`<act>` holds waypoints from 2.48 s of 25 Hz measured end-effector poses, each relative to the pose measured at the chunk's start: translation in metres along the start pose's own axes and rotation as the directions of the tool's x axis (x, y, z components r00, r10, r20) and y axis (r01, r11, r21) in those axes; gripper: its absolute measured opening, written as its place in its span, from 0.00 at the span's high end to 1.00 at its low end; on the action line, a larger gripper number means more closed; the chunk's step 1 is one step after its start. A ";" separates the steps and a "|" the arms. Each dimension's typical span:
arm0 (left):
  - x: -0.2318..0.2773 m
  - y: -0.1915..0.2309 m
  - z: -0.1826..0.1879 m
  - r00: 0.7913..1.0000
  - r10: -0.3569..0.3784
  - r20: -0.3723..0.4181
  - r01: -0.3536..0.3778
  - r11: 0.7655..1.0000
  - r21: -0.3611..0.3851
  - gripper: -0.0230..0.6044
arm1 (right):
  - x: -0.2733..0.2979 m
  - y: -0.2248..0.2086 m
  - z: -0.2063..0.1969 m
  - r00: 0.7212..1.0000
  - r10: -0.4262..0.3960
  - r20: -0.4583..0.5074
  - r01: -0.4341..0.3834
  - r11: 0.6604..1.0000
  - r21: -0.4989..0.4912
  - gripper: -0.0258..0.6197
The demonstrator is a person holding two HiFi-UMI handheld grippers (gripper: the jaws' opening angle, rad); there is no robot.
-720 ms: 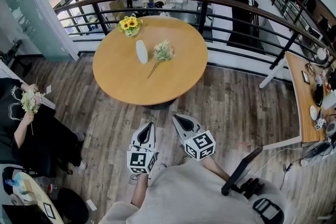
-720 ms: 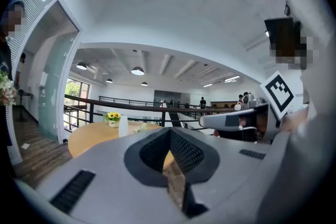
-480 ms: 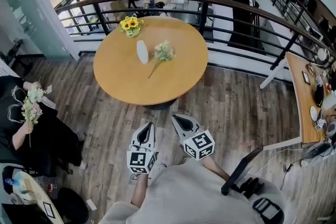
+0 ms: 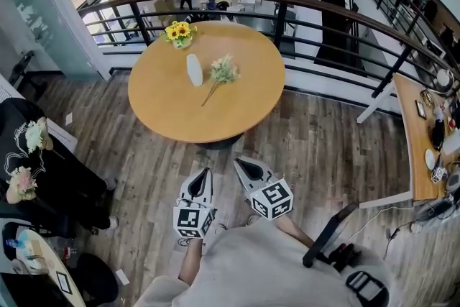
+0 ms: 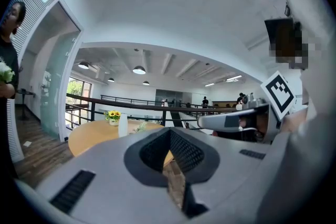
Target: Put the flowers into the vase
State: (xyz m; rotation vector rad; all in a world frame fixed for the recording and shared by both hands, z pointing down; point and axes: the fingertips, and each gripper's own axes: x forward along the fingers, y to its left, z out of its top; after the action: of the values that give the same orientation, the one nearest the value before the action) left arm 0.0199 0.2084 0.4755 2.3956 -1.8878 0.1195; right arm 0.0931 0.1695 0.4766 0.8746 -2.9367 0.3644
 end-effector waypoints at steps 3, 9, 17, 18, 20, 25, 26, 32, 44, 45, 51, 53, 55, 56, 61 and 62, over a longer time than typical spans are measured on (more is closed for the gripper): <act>0.003 -0.004 0.001 1.000 0.007 0.001 -0.007 1.000 0.000 0.95 | -0.004 -0.003 0.004 0.999 0.027 0.020 -0.028 0.999 0.034 0.95; 0.014 -0.022 0.003 1.000 0.028 0.006 -0.028 1.000 -0.002 0.95 | -0.018 -0.020 0.005 0.998 0.053 0.026 -0.054 0.998 0.036 0.95; 0.028 -0.045 -0.008 0.999 0.043 -0.007 -0.043 0.999 -0.024 0.95 | -0.027 -0.034 -0.014 0.994 0.108 0.006 -0.108 0.990 0.092 0.95; 0.029 -0.043 -0.009 0.999 0.043 -0.012 -0.043 0.999 -0.027 0.95 | -0.024 -0.034 -0.015 0.993 0.121 0.004 -0.120 0.987 0.103 0.95; 0.034 -0.037 -0.011 0.999 0.043 -0.021 -0.044 0.998 -0.035 0.95 | -0.019 -0.034 -0.017 0.991 0.134 -0.001 -0.133 0.984 0.118 0.95; 0.055 -0.016 -0.017 0.999 0.020 -0.033 -0.022 0.998 -0.058 0.95 | 0.003 -0.046 -0.019 0.993 0.114 -0.021 -0.110 0.986 0.129 0.95; 0.062 -0.010 -0.017 0.999 0.011 -0.034 -0.013 0.998 -0.061 0.95 | 0.010 -0.047 -0.018 0.993 0.113 -0.023 -0.109 0.985 0.131 0.95; 0.101 0.047 0.001 0.999 -0.036 0.002 0.036 0.998 -0.057 0.95 | 0.080 -0.053 0.009 0.994 0.110 0.004 -0.110 0.989 0.101 0.95; 0.134 0.177 0.038 0.996 -0.075 0.043 0.078 0.995 -0.062 0.95 | 0.208 -0.028 0.049 0.997 0.066 -0.034 -0.064 0.997 0.047 0.95; 0.136 0.182 0.038 0.996 -0.080 0.042 0.083 0.994 -0.066 0.95 | 0.213 -0.028 0.049 0.997 0.059 -0.040 -0.058 0.997 0.044 0.95; 0.152 0.195 0.025 0.994 -0.111 0.012 0.112 0.991 -0.077 0.95 | 0.225 -0.036 0.040 0.997 0.030 -0.074 -0.026 0.998 0.054 0.95; 0.163 0.196 0.027 0.992 -0.126 0.016 0.127 0.989 -0.074 0.95 | 0.229 -0.046 0.040 0.997 0.012 -0.073 -0.007 0.998 0.060 0.95; 0.174 0.198 0.029 0.990 -0.137 0.017 0.138 0.988 -0.076 0.95 | 0.235 -0.058 0.041 0.997 -0.003 -0.075 0.009 0.997 0.071 0.95; 0.179 0.199 0.029 0.990 -0.139 0.012 0.140 0.987 -0.078 0.95 | 0.238 -0.064 0.041 0.997 -0.007 -0.075 0.013 0.997 0.078 0.95; 0.213 0.206 0.025 0.991 -0.128 -0.036 0.126 0.989 -0.073 0.95 | 0.259 -0.097 0.040 0.997 0.004 -0.074 0.006 0.992 0.125 0.95; 0.223 0.211 0.025 0.992 -0.123 -0.042 0.120 0.990 -0.069 0.95 | 0.266 -0.104 0.041 0.997 0.008 -0.071 0.001 0.992 0.130 0.95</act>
State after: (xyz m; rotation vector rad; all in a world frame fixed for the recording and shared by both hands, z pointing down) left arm -0.1335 -0.0585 0.4813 2.4340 -1.6944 0.1015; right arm -0.0722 -0.0660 0.4904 0.8520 -2.8759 0.5804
